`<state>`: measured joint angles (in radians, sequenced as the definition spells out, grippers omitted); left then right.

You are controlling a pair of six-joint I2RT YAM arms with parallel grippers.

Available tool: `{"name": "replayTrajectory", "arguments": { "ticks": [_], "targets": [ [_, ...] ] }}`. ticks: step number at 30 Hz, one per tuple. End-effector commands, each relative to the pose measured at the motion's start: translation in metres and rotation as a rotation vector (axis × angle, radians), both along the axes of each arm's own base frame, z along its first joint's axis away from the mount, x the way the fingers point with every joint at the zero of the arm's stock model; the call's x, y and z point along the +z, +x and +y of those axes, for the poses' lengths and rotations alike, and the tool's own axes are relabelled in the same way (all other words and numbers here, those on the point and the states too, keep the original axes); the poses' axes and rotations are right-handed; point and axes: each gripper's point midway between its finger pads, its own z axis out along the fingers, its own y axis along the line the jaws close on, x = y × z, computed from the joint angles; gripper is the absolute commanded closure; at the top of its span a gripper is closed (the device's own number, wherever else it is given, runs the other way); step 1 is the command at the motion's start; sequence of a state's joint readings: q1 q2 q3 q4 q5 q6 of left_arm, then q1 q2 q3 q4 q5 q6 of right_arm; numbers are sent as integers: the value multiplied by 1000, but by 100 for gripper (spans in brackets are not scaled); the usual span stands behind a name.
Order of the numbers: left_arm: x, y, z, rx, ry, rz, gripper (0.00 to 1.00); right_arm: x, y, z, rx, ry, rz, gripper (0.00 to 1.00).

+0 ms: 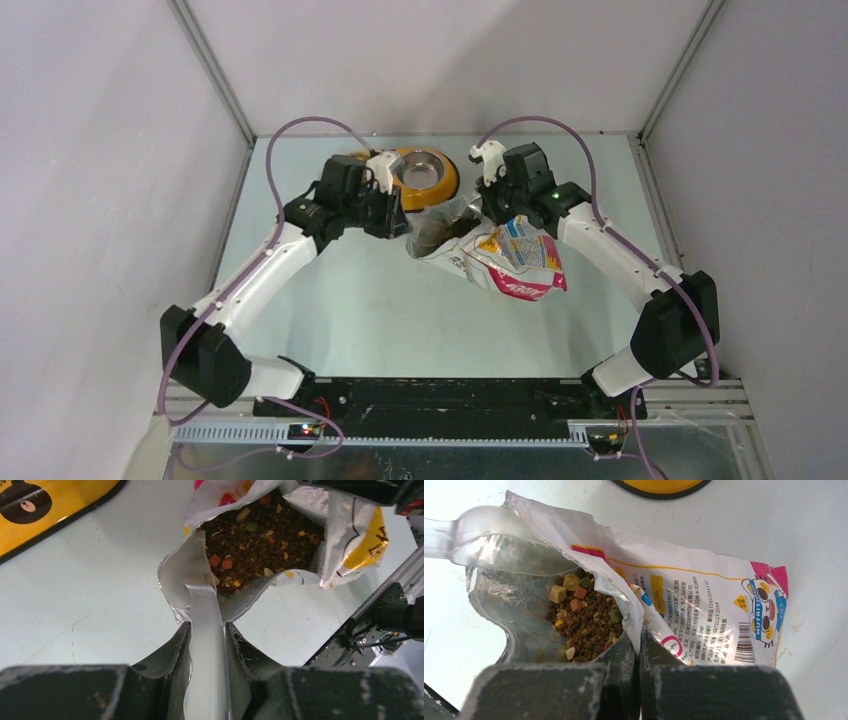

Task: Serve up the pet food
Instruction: Collect the pet food from the pet food bag.

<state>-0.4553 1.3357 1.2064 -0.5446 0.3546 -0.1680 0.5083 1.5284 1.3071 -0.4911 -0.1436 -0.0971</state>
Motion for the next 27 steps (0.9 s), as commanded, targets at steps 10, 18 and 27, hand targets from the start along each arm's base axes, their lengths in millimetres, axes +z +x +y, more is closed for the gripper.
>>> {"name": "replayTrajectory", "arguments": {
  "ticks": [10,18,27],
  "targets": [
    [-33,31,-15,110,175,7,100,16,0,-22,-69,-22,-37,100],
    [-61,35,-27,124,230,75,100,14,-2,-19,-58,-20,-28,100],
    [-95,26,-56,44,175,224,100,13,-7,-12,-32,-13,-19,100]
  ]
}}
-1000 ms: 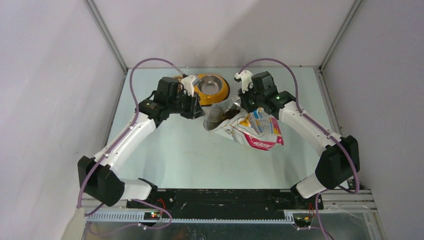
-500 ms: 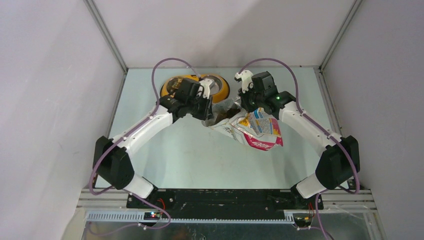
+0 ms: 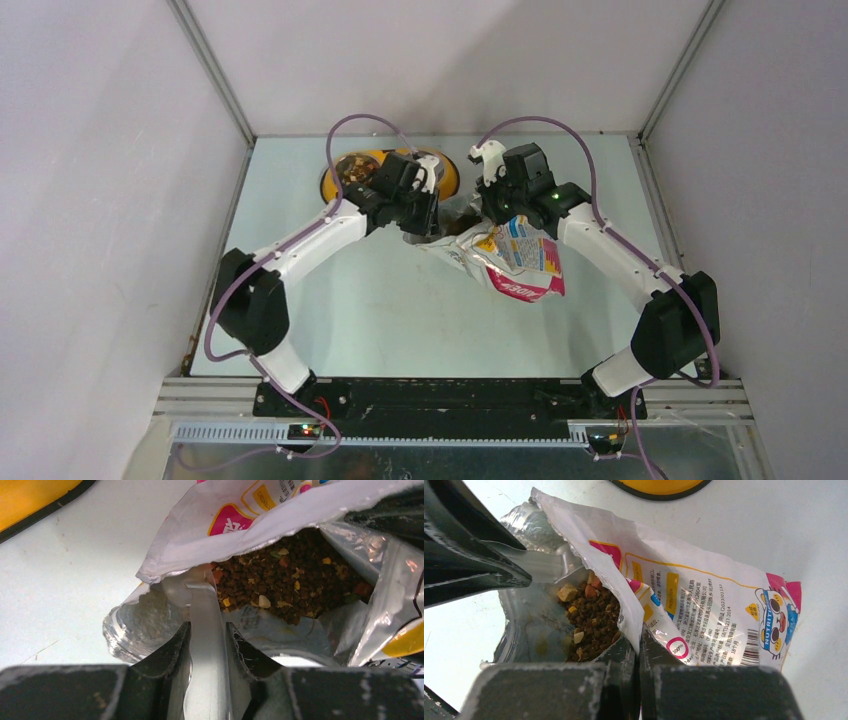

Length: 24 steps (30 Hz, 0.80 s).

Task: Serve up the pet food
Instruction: Collect the pet food from the pet food bag.

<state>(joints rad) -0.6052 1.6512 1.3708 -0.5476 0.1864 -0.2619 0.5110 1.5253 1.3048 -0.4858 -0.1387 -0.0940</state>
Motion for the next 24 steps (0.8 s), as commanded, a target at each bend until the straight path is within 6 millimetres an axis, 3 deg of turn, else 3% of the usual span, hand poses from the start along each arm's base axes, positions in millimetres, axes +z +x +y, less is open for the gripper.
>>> {"name": "replayTrajectory", "arguments": {
  "ticks": [1,10,24],
  "targets": [
    [-40,-5,-3,-3,26,125,100,12,-8,-12,-25,-14,-13,100],
    [-60,-14,-30,-69,-70,251,100,17,-10,-13,-20,-1,-15,100],
    [-68,-33,-64,-162,-269,390,100,22,-11,-18,-13,15,-15,100]
  ]
}}
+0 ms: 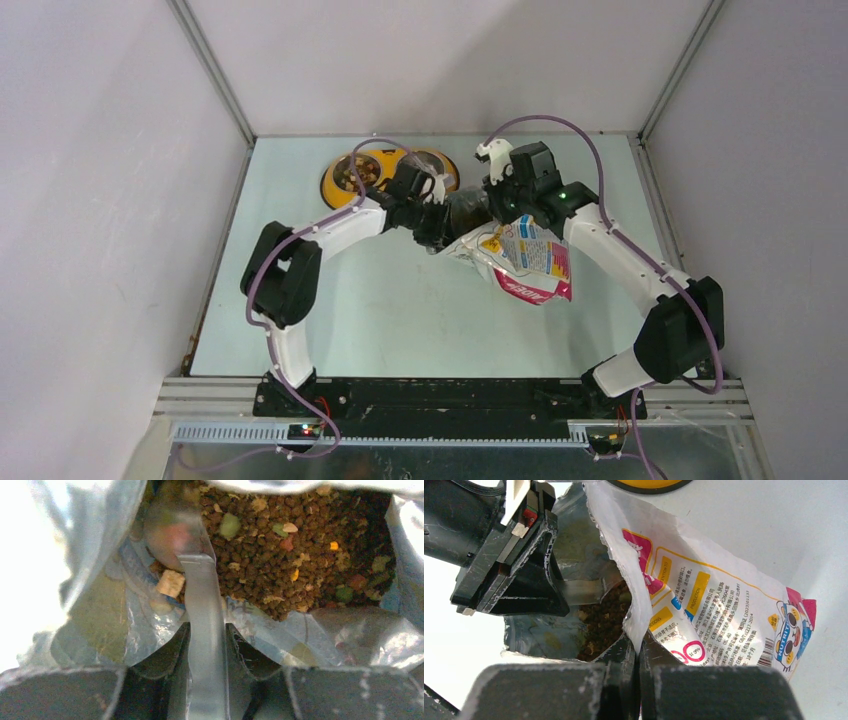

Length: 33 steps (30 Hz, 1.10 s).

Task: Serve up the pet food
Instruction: Collect the pet food from the pet food bag.

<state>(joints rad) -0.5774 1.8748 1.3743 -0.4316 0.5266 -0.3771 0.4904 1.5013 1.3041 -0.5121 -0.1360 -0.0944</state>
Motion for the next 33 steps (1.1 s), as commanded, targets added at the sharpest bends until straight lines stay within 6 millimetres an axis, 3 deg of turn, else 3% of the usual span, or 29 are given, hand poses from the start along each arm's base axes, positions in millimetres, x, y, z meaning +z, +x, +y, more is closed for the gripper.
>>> {"name": "replayTrajectory", "arguments": {
  "ticks": [1,12,24,33],
  "targets": [
    [-9,-23,-21,-67,-108,98,100,17,-10,-7,9,18,-17,100],
    [11,-52,-45,-153,-314,154,100,3,-3,-26,6,-44,4,100],
    [80,-67,-54,-186,-579,114,100,3,-6,-60,7,-60,31,100],
    [114,-74,-52,-203,-689,82,100,-7,-18,-56,41,-48,100,100]
  ]
}}
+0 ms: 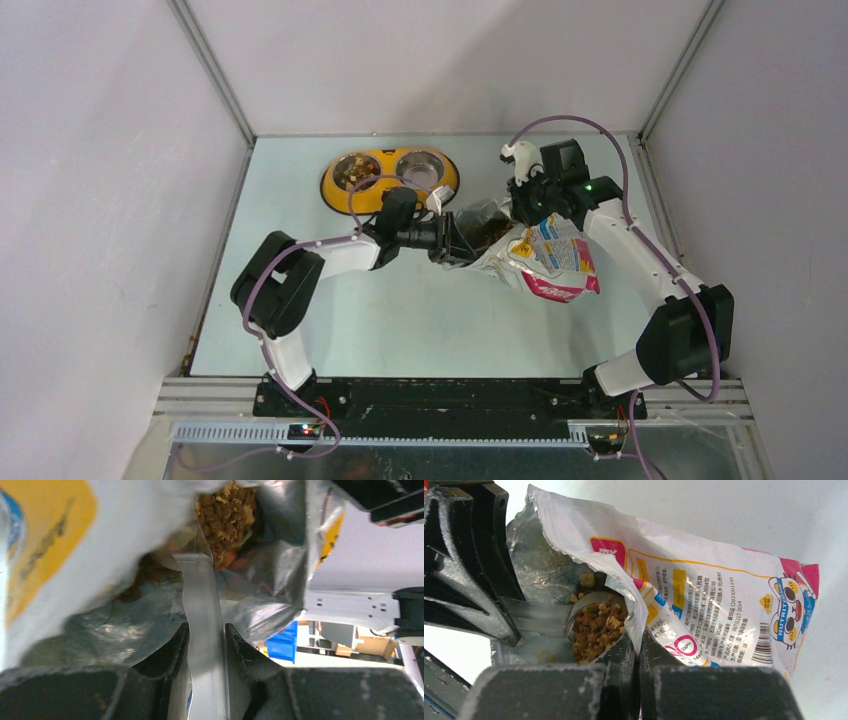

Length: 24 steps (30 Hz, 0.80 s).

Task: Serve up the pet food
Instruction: Collect the pet food from the pet food bag.

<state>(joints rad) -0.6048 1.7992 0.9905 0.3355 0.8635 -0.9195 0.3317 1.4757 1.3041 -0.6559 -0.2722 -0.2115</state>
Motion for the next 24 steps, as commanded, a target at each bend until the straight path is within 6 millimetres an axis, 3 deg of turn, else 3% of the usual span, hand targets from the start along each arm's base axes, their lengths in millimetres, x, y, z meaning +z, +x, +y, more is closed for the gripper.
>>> {"name": "replayTrajectory", "arguments": {
  "ticks": [1,6,17,24],
  "targets": [
    [79,-23,-7,-132,-217,-153,100,2,-13,-4,31,-18,18,100],
    [88,-19,-3,-117,-254,-161,100,0,-23,-3,47,-18,31,100],
    [103,0,23,-38,-272,-192,100,-4,-19,-13,28,-88,-22,100],
    [100,7,37,-8,-267,-192,100,-7,-13,-13,3,-84,-29,100]
  ]
}}
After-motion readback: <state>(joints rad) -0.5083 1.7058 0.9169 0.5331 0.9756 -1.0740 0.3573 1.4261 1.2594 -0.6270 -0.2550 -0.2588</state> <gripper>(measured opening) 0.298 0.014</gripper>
